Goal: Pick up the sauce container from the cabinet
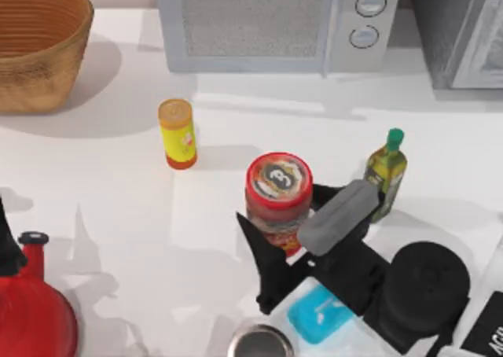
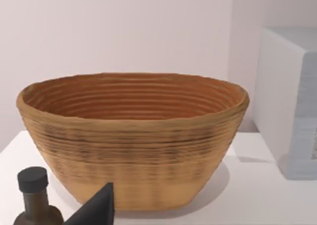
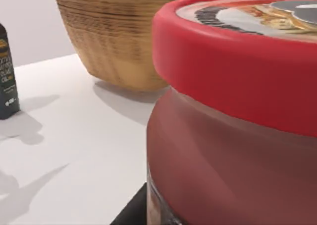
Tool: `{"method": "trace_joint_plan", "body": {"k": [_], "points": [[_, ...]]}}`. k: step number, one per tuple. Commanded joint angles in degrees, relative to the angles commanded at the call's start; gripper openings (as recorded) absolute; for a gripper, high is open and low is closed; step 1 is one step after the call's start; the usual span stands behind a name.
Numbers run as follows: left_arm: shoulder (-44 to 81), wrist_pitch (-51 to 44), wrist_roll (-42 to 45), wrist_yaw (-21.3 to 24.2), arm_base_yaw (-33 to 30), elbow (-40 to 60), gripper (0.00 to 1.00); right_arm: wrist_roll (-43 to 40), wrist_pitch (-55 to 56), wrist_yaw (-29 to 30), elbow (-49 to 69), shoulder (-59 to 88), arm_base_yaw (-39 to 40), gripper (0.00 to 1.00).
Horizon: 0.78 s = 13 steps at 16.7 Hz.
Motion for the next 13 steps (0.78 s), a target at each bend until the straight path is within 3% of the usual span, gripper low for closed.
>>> {"method": "trace_joint_plan", "body": {"k": [6,13], "points": [[0.0,0.0,0.0,0.0,0.0,0.0,1.0,0.06,-0.18,0.06,0.74,0.84,-0.38,0.0],[0.0,0.0,0.0,0.0,0.0,0.0,1.0,-0.12,-3.13,-0.98,14.39,11.04,-1.14,0.0]]}}
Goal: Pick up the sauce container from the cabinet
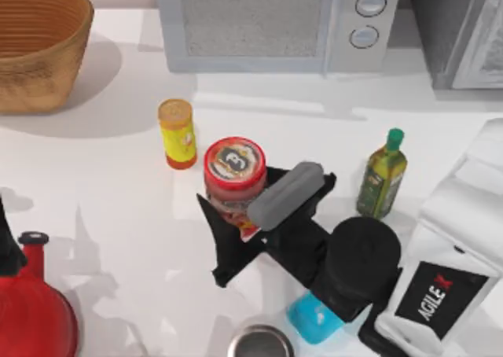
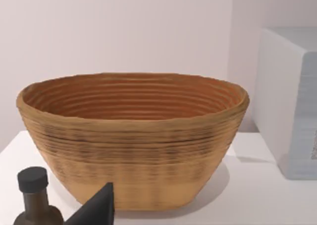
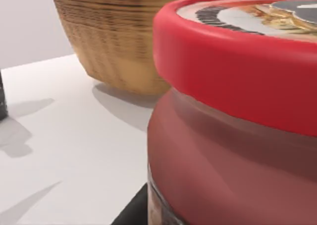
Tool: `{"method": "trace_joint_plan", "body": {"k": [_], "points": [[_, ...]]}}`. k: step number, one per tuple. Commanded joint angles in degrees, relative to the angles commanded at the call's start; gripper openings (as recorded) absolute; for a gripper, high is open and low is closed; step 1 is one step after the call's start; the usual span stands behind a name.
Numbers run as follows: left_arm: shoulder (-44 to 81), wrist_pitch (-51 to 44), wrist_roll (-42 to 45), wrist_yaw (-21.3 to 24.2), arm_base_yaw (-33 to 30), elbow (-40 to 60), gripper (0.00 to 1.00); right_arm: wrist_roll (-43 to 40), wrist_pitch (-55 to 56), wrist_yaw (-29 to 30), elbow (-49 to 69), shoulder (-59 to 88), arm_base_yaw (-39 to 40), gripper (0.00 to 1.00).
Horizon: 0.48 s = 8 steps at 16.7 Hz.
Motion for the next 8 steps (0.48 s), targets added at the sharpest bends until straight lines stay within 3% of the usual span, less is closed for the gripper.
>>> {"method": "trace_joint_plan", "body": {"k": [4,8], "points": [[0.0,0.0,0.0,0.0,0.0,0.0,1.0,0.01,-0.22,-0.06,0.59,0.57,-0.06,0.0],[0.0,0.0,0.0,0.0,0.0,0.0,1.0,0.01,-0.22,-0.06,0.59,0.57,-0.06,0.3]]}}
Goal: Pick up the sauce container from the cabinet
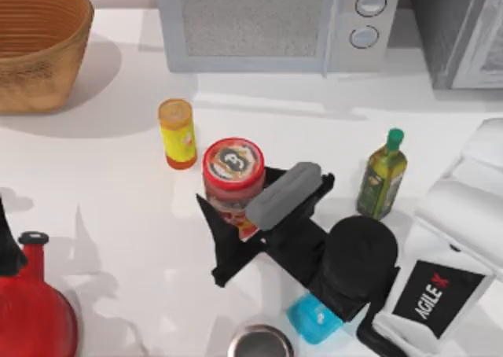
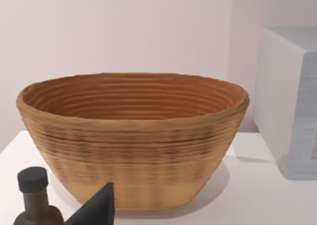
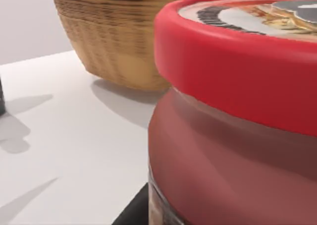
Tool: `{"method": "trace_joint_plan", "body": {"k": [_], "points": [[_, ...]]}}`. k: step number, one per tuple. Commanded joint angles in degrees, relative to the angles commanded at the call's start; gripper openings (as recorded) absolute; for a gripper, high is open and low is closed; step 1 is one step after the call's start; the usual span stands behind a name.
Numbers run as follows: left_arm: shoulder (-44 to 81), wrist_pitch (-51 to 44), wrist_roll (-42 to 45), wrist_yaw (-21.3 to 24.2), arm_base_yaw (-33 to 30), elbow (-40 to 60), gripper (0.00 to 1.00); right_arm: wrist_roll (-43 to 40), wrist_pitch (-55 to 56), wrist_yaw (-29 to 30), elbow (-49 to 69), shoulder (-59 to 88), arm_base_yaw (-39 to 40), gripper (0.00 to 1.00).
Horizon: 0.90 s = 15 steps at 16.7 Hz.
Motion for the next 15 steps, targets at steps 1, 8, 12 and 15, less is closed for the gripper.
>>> {"method": "trace_joint_plan", "body": {"k": [1,8,12,15], "points": [[0.0,0.0,0.0,0.0,0.0,0.0,1.0,0.0,0.0,0.0,0.0,0.0,0.0,0.38],[0.0,0.0,0.0,0.0,0.0,0.0,1.0,0.0,0.0,0.0,0.0,0.0,0.0,0.9],[0.0,0.0,0.0,0.0,0.0,0.0,1.0,0.0,0.0,0.0,0.0,0.0,0.0,1.0],[0.0,0.0,0.0,0.0,0.0,0.0,1.0,0.0,0.0,0.0,0.0,0.0,0.0,1.0]]}}
